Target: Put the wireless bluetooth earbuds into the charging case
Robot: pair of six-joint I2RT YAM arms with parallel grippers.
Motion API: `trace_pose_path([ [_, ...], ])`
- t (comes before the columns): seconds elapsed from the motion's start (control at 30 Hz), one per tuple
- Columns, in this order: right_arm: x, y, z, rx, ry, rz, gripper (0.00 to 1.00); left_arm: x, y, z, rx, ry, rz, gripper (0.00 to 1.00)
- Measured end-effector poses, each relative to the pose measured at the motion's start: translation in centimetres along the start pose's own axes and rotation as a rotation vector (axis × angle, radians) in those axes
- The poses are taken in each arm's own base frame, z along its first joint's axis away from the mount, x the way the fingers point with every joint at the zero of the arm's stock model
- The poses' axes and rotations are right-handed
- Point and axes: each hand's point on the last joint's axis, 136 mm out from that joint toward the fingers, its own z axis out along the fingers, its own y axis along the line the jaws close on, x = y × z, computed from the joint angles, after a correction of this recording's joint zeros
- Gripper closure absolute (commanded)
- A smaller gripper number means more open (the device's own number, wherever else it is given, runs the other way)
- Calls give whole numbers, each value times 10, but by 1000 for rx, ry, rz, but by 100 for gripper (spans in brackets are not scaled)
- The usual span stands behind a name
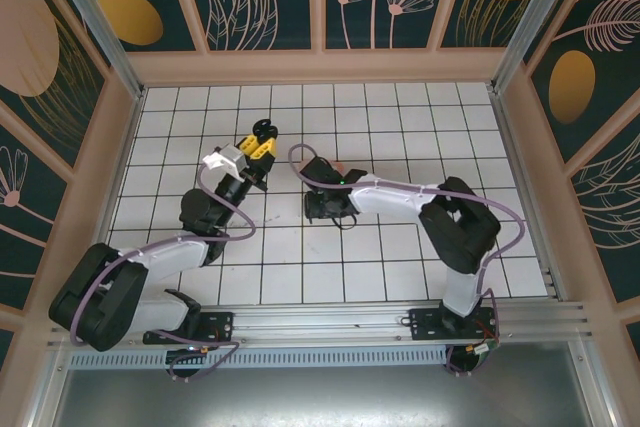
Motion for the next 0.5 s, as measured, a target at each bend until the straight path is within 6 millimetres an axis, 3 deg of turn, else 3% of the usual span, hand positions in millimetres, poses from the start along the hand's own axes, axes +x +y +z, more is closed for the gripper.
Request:
trace_pose_path([
  [0.2, -2, 18, 6, -8, 2, -12, 55, -7, 8, -5, -47, -21, 8, 100],
  [0.5, 4, 18, 23, 29, 41, -13, 63, -14, 14, -10, -73, -40, 15, 100],
])
